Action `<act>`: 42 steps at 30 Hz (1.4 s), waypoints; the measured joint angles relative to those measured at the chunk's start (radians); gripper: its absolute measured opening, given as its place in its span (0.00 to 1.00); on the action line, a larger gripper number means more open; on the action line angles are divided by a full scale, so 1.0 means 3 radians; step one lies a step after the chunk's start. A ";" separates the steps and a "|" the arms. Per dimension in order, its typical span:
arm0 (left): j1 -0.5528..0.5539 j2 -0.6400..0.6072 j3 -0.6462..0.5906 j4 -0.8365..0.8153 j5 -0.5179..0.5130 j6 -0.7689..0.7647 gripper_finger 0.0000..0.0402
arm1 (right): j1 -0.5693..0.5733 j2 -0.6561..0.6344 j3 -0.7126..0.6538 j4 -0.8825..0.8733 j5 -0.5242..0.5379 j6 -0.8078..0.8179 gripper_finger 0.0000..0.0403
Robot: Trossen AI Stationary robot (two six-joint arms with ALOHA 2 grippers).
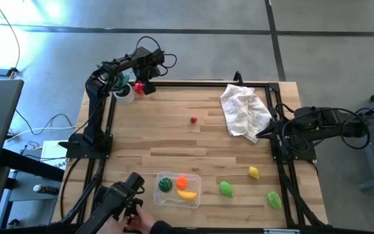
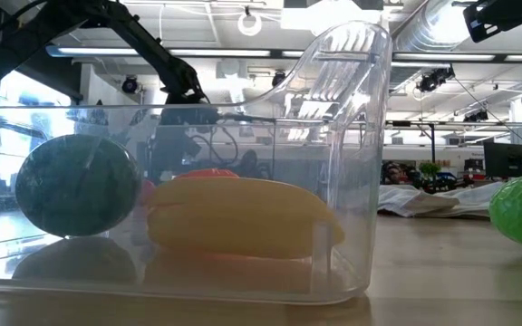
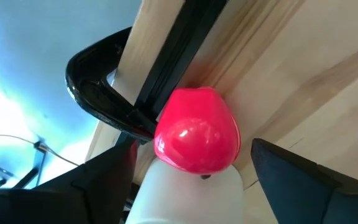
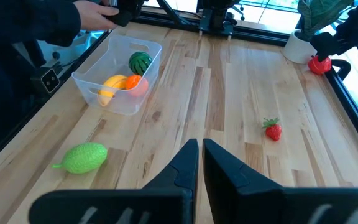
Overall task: Pick and placing Produce into tupperware
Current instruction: Put the apple into the bin
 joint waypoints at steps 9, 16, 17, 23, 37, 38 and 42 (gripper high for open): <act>0.0017 0.0000 -0.0262 0.0104 0.0055 0.0012 0.82 | -0.0001 0.0001 0.0000 0.0000 0.0001 0.0000 0.04; 0.0017 0.0000 -0.0378 0.0306 0.0065 0.0012 0.80 | -0.0001 0.0001 0.0000 0.0000 0.0000 0.0000 0.04; 0.0015 0.0000 -0.0388 0.0326 0.0069 0.0012 0.80 | 0.0000 0.0000 0.0000 0.0001 0.0001 0.0000 0.04; 0.0017 0.0000 -0.0467 0.0346 0.0113 0.0011 0.78 | 0.0000 0.0001 0.0000 0.0001 0.0001 0.0000 0.04; 0.0017 0.0000 -0.0562 0.0531 0.0202 0.0100 0.78 | 0.0000 0.0001 0.0000 0.0000 0.0000 0.0000 0.04; 0.0017 0.0000 -0.0562 0.0527 0.0202 0.0101 0.78 | 0.0000 0.0001 0.0000 0.0001 0.0000 0.0000 0.04; 0.0017 0.0000 -0.0562 0.0522 0.0201 0.0101 0.78 | 0.0000 0.0000 0.0000 0.0001 0.0001 0.0000 0.04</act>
